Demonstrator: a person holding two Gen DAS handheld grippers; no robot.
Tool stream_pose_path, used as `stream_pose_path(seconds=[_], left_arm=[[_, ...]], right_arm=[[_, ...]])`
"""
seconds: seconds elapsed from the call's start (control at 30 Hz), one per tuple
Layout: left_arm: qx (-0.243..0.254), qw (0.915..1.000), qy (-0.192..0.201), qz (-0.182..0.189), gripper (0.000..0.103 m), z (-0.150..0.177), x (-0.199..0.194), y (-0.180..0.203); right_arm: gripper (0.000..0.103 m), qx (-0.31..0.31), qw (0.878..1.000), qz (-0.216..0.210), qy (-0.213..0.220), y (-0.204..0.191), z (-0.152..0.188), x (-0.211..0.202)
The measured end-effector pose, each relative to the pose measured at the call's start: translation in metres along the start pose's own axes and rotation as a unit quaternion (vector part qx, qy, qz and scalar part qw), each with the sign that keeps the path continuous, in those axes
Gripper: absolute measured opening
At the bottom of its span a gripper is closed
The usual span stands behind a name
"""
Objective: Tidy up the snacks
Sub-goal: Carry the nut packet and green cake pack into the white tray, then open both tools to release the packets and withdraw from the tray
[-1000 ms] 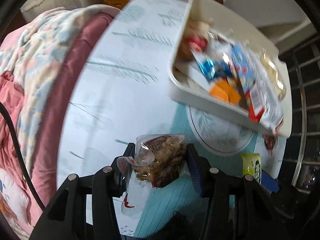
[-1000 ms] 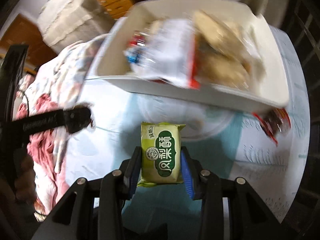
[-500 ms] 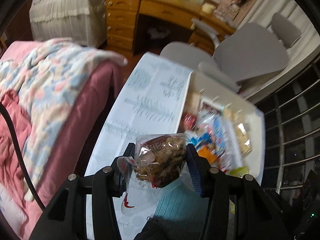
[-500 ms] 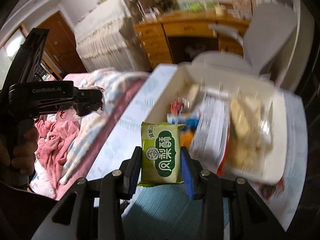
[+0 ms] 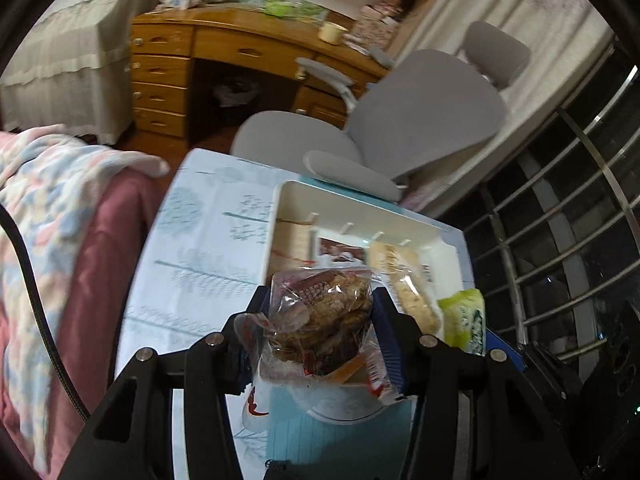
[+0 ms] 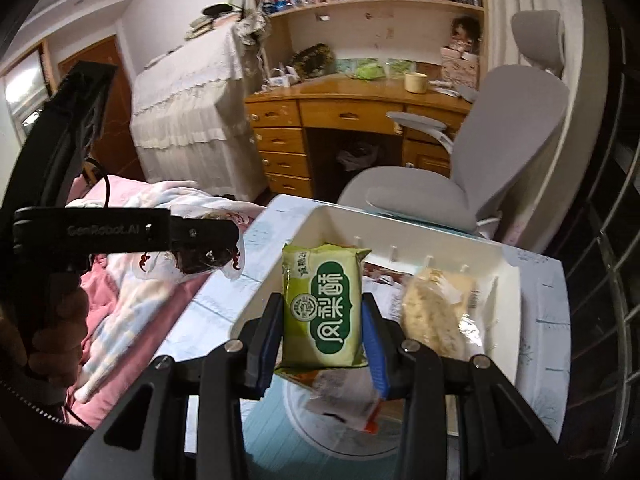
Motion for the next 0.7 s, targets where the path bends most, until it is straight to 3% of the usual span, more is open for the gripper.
stream_pose_path(seconds=[0.17, 0.4, 0.53, 0.7], left_arm=[[0.030, 0.9991, -0.018, 0.024, 0.049, 0.001, 0.027, 0.021], [0.051, 0.9975, -0.040, 0.027, 0.051, 0.009, 0.046, 0.035], [0.045, 0.9977, -0.046, 0.021, 0.072, 0.011, 0.046, 0.035], [0.036, 0.9981, -0.050, 0.004, 0.080, 0.016, 0.038, 0.033]], right_arm=[[0.038, 0.021, 0.999, 0.021, -0.016, 0.019, 0.003, 0.007], [0.041, 0.053, 0.996, 0.049, -0.044, 0.041, 0.013, 0.016], [0.057, 0.076, 0.994, 0.053, -0.050, 0.049, 0.019, 0.014], [0.061, 0.082, 0.994, 0.050, -0.047, 0.055, 0.021, 0.007]])
Point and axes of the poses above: each gripper's, at about its wrist camera, not at the fingertips, and x roughly the way its jaws point, y to its right, z to its underside, the point moved 7 cm from there along x, roughly the way its jaws point, and after that the axes turned 3 degrees about z, right-handed, at the moved point
